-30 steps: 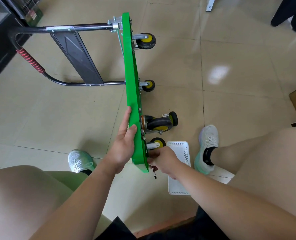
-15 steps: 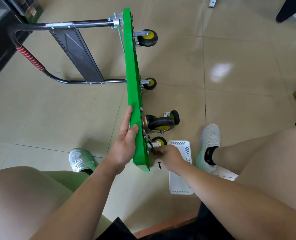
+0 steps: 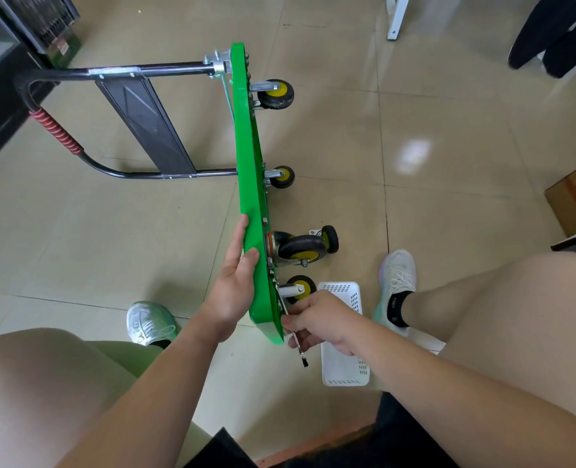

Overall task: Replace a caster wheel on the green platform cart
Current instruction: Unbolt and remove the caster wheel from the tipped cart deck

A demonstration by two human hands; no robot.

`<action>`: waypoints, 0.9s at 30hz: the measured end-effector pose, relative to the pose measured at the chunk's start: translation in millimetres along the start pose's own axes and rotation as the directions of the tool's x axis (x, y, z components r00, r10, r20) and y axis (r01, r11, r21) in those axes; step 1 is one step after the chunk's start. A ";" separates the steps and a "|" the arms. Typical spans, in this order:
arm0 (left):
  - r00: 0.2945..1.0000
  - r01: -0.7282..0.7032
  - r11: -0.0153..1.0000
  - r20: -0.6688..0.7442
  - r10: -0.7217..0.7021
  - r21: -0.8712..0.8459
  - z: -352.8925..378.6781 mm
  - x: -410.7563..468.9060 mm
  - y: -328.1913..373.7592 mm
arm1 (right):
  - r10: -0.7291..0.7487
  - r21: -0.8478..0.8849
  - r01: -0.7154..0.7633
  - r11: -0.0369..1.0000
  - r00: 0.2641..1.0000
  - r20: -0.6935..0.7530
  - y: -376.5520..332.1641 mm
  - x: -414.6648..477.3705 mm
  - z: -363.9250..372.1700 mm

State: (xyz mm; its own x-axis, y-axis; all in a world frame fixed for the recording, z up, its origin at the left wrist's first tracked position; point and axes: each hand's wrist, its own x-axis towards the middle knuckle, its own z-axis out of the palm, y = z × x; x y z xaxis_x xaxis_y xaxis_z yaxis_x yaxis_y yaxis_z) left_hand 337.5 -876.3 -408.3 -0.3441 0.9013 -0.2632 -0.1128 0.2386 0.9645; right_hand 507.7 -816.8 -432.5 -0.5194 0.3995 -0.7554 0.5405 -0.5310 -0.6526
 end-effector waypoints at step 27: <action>0.999 0.025 0.999 0.026 -0.024 -0.040 2.4 -1.3 5.9 | -0.144 -0.277 0.105 0.955 0.981 -0.127 31.8 41.4 -2.1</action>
State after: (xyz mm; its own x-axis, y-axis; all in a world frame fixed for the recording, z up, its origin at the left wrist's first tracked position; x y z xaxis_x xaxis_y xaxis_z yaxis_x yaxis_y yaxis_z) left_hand 339.5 -875.3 -402.2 -0.3171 0.9043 -0.2857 -0.1583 0.2466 0.9561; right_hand 504.8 -815.6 -484.6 -0.5040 0.5632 -0.6548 0.6451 -0.2587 -0.7190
